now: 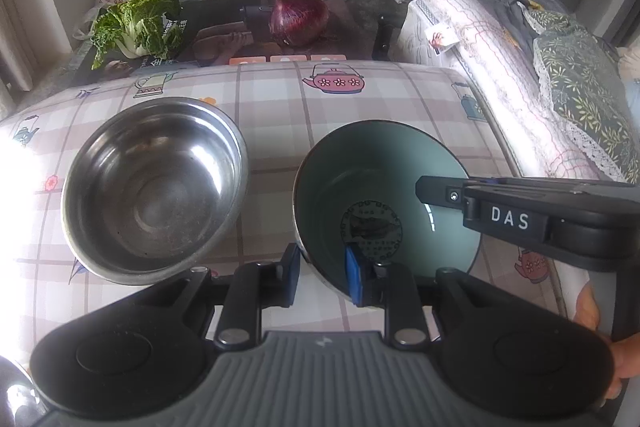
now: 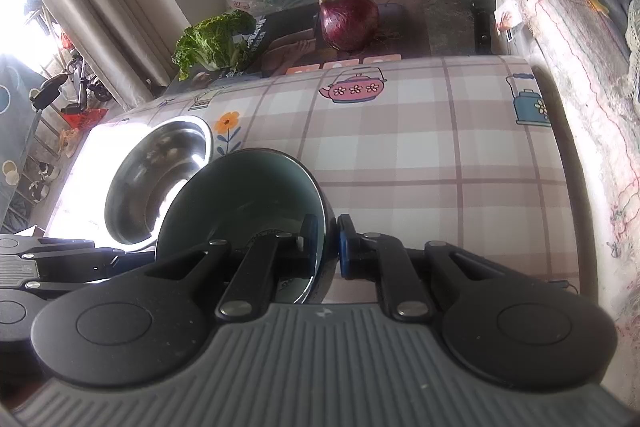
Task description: Organize plates and bowls
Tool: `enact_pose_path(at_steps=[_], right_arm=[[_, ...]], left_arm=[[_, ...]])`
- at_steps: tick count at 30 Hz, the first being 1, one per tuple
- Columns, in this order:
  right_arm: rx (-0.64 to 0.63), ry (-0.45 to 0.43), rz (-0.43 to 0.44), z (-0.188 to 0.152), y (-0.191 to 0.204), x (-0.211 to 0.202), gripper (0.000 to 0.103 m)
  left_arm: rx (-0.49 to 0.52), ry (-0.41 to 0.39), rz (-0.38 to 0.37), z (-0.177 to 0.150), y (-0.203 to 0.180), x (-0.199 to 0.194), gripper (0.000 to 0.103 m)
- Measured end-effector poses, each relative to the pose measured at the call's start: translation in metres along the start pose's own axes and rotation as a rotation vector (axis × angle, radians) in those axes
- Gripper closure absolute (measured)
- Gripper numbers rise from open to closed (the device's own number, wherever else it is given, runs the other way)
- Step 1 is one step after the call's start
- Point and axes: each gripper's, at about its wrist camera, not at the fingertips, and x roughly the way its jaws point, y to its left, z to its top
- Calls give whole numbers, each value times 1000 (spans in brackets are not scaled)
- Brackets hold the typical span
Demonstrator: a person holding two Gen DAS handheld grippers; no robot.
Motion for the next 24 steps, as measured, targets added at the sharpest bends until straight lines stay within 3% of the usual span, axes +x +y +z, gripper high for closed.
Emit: enact_pose_path(at_steps=[12,24], right_arm=[[-61,-5,6,17,43,-4,93],[-148,13,68,43,116,33,93]], left_arm=[[-58,-43,14,6,38,-26,79],[-165,-73,76,13,115,-34,78]])
